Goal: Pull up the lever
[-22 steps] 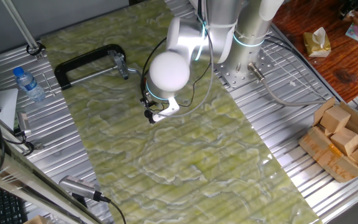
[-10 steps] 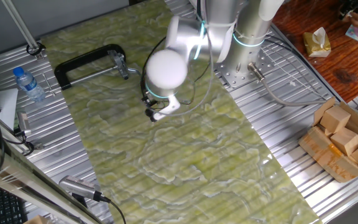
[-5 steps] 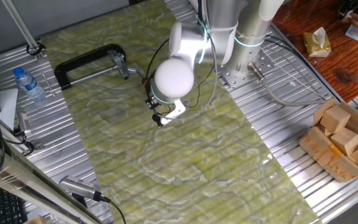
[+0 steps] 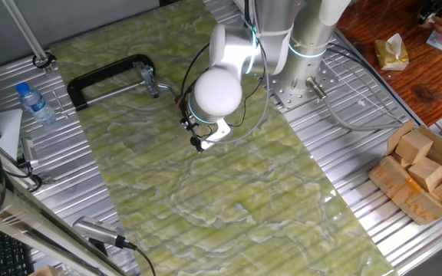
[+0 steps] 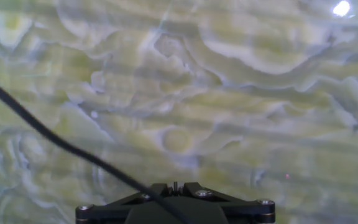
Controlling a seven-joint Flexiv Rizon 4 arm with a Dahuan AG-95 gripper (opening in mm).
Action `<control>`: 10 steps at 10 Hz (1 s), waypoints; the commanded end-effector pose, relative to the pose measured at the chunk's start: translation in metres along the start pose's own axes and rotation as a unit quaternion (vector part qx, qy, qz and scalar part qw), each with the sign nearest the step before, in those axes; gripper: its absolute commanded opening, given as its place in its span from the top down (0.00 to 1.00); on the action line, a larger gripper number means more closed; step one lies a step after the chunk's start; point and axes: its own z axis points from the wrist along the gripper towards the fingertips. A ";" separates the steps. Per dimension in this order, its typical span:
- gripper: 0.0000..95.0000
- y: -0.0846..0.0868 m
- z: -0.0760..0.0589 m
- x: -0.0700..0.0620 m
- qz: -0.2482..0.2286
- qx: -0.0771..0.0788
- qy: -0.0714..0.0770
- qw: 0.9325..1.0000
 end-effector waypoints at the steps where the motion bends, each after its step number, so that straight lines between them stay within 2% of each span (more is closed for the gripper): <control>1: 1.00 0.003 0.000 0.006 -0.007 0.003 0.004 1.000; 10: 1.00 0.001 0.002 0.009 -0.006 0.011 0.011 1.000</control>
